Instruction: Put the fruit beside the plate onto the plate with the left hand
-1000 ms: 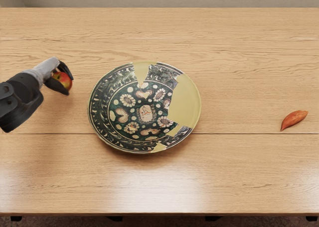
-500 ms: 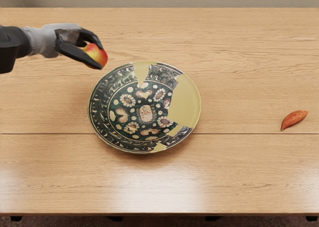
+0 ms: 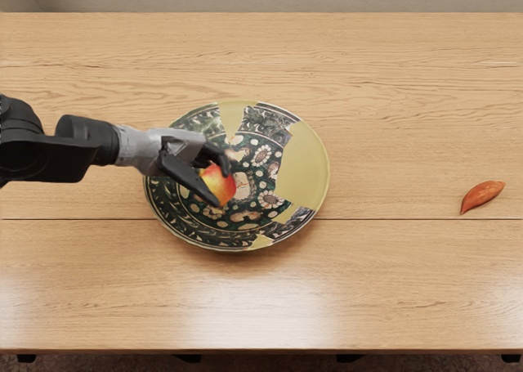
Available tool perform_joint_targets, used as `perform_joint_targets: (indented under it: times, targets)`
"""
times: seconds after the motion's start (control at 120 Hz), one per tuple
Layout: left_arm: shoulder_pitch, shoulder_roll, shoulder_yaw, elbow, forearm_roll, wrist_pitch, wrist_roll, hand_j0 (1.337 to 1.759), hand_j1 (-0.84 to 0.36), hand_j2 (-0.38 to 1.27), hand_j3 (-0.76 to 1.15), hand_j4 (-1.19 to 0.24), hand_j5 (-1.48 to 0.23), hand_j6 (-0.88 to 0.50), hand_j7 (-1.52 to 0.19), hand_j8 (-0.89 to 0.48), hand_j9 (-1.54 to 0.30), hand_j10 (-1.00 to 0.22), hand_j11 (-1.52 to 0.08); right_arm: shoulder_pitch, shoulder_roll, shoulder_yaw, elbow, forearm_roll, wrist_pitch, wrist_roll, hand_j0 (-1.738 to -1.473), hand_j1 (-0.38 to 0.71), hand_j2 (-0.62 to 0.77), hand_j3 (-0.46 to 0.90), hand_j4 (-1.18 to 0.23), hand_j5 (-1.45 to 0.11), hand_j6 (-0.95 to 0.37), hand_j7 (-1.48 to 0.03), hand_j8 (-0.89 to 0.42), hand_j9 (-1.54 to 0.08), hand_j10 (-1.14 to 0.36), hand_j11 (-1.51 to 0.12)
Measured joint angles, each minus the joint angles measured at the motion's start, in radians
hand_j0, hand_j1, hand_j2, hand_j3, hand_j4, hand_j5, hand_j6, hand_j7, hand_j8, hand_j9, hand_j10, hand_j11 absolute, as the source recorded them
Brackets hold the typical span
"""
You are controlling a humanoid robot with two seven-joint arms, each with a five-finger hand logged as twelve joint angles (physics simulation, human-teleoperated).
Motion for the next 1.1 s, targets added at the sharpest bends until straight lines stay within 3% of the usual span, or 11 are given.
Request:
perform_joint_targets:
  times: [0.05,0.142,0.192,0.375,0.492,0.675,0.75,1.1]
  targets:
    - [-0.008,0.002,0.013,0.002,0.004,0.0,0.0,1.649,-0.29,0.25,0.0,-0.67,-0.95,-0.32,-0.97,-0.27,-0.96,-0.54,-0.94,0.0,0.0,0.0,0.0,0.0,0.0,0.0,-1.658,-0.34,0.0,0.0,-0.01,-0.01,-0.01,-0.01,-0.01,-0.01,-0.01,-0.01]
    - [-0.021,0.004,0.034,0.003,0.008,-0.014,0.0,1.652,-0.09,0.16,0.0,-0.45,-0.64,-0.22,-0.65,-0.19,-0.64,-0.36,-0.63,0.0,0.0,0.0,0.0,0.0,0.0,0.0,-1.658,-0.34,0.0,0.0,-0.01,-0.01,-0.01,-0.01,-0.01,-0.01,-0.01,-0.01]
    - [-0.028,0.01,0.027,0.003,0.005,-0.037,0.0,1.654,0.0,0.13,0.0,-0.35,-0.5,-0.18,-0.51,-0.15,-0.51,-0.19,-0.49,0.0,0.0,0.0,0.0,0.0,0.0,0.0,-1.658,-0.34,0.0,0.0,-0.01,-0.01,-0.01,-0.01,-0.01,-0.01,-0.01,-0.01]
    - [-0.026,0.05,-0.096,0.002,-0.063,-0.137,-0.001,1.656,0.2,0.05,0.0,-0.15,-0.22,-0.08,-0.22,-0.07,-0.22,-0.09,-0.21,0.0,0.0,0.0,0.0,0.0,0.0,0.0,-1.658,-0.34,0.0,0.0,-0.01,-0.01,-0.01,-0.01,-0.01,-0.01,-0.01,-0.01]
    - [-0.001,0.125,-0.148,0.003,-0.2,-0.153,-0.001,1.657,0.26,0.03,0.0,-0.09,-0.13,-0.05,-0.13,-0.05,-0.13,-0.06,-0.13,0.0,0.0,0.0,0.0,0.0,0.0,0.0,-1.658,-0.34,0.0,0.0,-0.01,-0.01,-0.01,-0.01,-0.01,-0.01,-0.01,-0.01]
    - [0.164,0.252,-0.165,0.005,-0.458,-0.159,-0.001,1.658,0.3,0.01,0.0,-0.04,-0.06,-0.03,-0.06,-0.02,-0.06,-0.03,-0.06,0.0,0.0,0.0,0.0,0.0,0.0,0.0,-1.658,-0.34,0.0,0.0,-0.01,-0.01,-0.01,-0.01,-0.01,-0.01,-0.01,-0.01]
    - [0.198,0.314,-0.165,0.012,-0.535,-0.16,-0.001,1.658,0.32,0.01,0.0,-0.03,-0.04,-0.02,-0.04,-0.02,-0.04,-0.02,-0.04,0.0,0.0,0.0,0.0,0.0,0.0,0.0,-1.658,-0.34,0.0,0.0,-0.01,-0.01,-0.01,-0.01,-0.01,-0.01,-0.01,-0.01]
    - [0.188,0.469,-0.168,0.118,-0.611,-0.161,-0.001,1.658,0.34,0.0,0.0,-0.01,-0.01,0.0,-0.01,0.0,-0.01,0.0,-0.01,0.0,0.0,0.0,0.0,0.0,0.0,0.0,-1.658,-0.34,0.0,0.0,-0.01,-0.01,-0.01,-0.01,-0.01,-0.01,-0.01,-0.01]
